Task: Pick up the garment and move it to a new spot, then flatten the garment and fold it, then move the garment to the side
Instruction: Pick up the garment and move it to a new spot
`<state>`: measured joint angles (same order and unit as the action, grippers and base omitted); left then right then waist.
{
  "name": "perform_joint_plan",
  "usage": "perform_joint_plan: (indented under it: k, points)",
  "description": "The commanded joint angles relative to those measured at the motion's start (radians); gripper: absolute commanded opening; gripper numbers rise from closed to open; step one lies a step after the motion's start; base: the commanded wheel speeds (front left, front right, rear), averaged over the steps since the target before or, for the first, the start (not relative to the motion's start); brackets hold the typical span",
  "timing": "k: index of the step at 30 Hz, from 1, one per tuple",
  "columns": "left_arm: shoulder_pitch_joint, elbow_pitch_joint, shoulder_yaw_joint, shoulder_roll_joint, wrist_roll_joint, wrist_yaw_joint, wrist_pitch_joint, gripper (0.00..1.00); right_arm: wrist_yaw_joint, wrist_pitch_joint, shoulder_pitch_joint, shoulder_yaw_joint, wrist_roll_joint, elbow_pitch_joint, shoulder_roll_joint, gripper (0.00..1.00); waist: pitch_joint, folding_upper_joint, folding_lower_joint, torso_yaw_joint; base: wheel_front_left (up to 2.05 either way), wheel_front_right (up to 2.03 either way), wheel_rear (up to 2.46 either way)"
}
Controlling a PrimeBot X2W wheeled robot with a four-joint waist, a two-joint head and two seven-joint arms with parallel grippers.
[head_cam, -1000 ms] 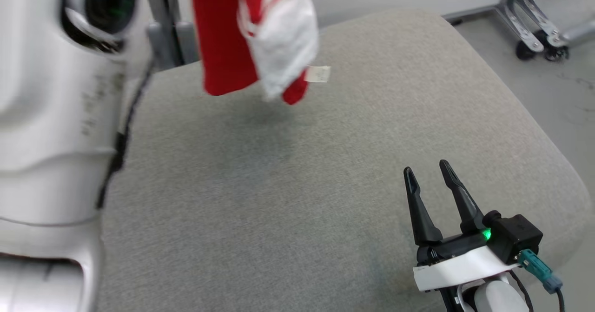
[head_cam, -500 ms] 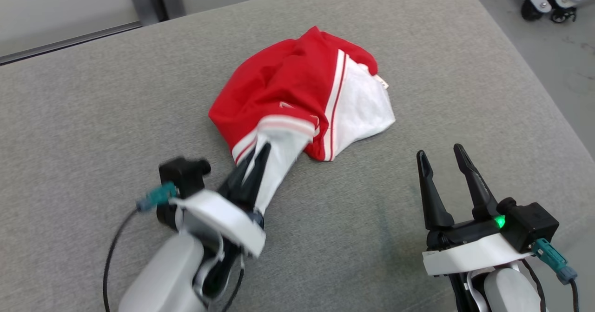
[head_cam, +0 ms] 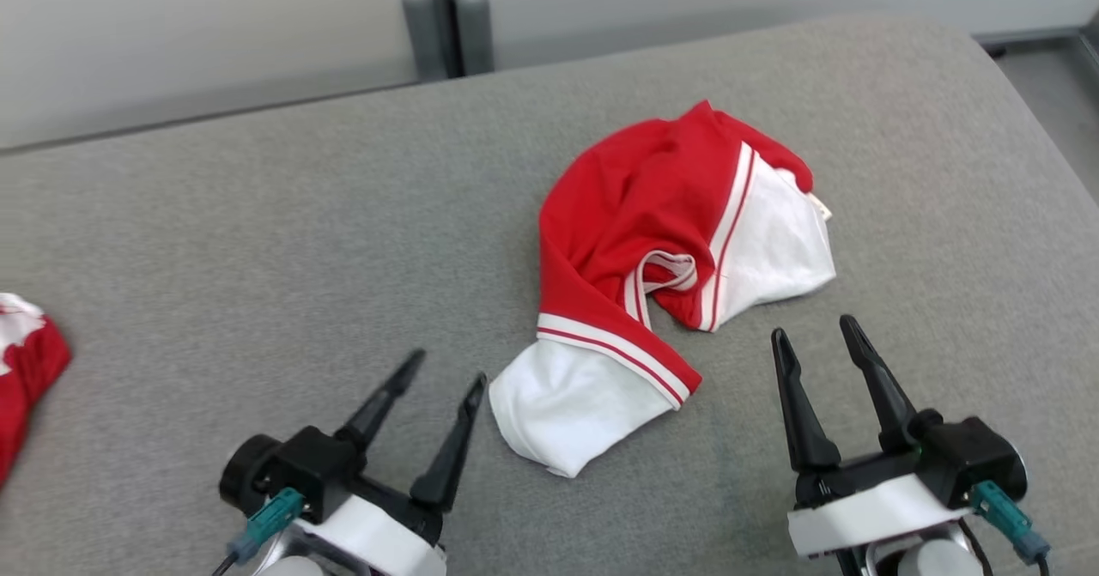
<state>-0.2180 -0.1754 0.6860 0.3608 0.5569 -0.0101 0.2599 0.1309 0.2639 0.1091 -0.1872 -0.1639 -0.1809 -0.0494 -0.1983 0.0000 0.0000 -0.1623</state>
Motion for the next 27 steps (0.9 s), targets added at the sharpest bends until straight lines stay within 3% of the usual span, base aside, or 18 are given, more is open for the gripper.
perform_joint_plan:
  k: [1,4,5,14,19,27]
  points:
    - [0.044,0.070,-0.076,-0.026,-0.052,0.046,0.005,1.00,0.000,0.001,-0.028,0.005,0.012,-0.003,-0.002,1.00,0.070,0.0000,0.0000,0.058,0.00,0.00,0.00]
    - [0.146,0.163,-0.190,-0.081,-0.154,0.107,0.005,1.00,0.000,0.001,-0.067,0.012,0.020,-0.008,-0.002,1.00,0.122,0.0000,0.0000,0.081,0.00,0.00,0.00]
    - [0.216,0.209,-0.275,-0.139,-0.195,0.127,0.005,1.00,0.000,0.001,-0.102,0.023,0.022,-0.011,-0.004,1.00,0.160,0.0000,0.0000,0.095,0.00,0.00,0.00]
    - [0.418,0.257,-0.536,-0.290,-0.341,0.061,0.005,1.00,0.000,0.001,-0.211,0.062,0.025,0.036,-0.006,1.00,0.231,0.0000,0.0000,0.120,0.00,0.00,0.00]
    - [0.470,0.215,-0.562,-0.306,-0.401,0.010,0.005,1.00,0.000,0.001,-0.235,0.056,0.031,0.030,-0.006,1.00,0.251,0.0000,0.0000,0.123,0.00,0.00,0.00]
    - [0.469,0.202,-0.550,-0.309,-0.413,0.002,0.005,1.00,0.000,0.001,-0.237,0.054,0.027,0.025,-0.004,1.00,0.269,0.0000,0.0000,0.131,0.00,0.00,0.00]
